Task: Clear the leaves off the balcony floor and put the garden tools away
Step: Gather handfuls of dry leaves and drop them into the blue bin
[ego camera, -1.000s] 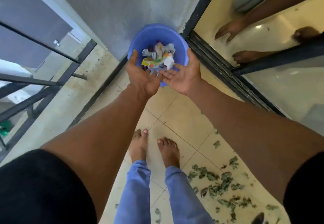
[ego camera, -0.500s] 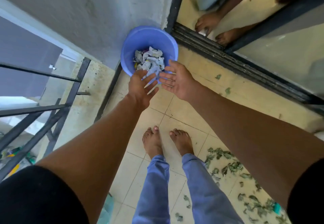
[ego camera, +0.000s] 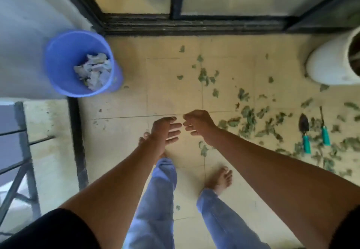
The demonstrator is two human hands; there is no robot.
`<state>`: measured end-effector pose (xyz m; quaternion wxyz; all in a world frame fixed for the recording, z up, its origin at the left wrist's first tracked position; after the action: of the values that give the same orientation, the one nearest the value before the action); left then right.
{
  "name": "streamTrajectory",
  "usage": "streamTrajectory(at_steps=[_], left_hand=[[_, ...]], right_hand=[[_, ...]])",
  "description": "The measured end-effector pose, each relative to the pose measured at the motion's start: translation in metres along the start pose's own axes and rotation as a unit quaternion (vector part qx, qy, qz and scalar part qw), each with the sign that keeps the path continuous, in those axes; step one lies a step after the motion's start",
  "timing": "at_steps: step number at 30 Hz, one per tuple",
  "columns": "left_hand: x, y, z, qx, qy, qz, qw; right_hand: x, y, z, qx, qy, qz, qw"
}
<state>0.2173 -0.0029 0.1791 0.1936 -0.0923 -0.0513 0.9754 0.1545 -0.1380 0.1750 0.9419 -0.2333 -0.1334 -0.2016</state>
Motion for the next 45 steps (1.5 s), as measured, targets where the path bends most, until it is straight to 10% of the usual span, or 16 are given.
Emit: streamTrajectory(at_steps=[16, 27, 34, 45], left_hand=[[0.213, 0.204, -0.08, 0.022, 0.078, -0.399, 0.913], [0.223, 0.27, -0.17, 0.035, 0.172, -0.51, 0.842], [0.216, 0.29, -0.184, 0.026, 0.113, -0.445, 0.888], [0.218, 0.287, -0.149, 0.064, -0.054, -0.14, 0.987]], right_hand=[[-0.336, -0.181, -0.108, -0.199, 0.035, 0.065, 0.977], [-0.35, -0.179, -0.226, -0.285, -0.113, 0.084, 0.948], [-0.327, -0.162, -0.255, -0.24, -0.117, 0.168, 0.949], [-0.317, -0.157, -0.154, -0.223, -0.086, -0.015, 0.971]])
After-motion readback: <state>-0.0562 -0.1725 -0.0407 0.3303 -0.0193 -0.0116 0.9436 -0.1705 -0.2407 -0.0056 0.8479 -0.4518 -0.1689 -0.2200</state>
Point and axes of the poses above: each hand's wrist, its own z-axis away from the middle knuckle, its own y-axis out of the palm, x = y × z, the point moved 5 cm from there along -z, towards the middle knuckle, and after that the axes turned 14 degrees about -x, right-handed, at the moved point
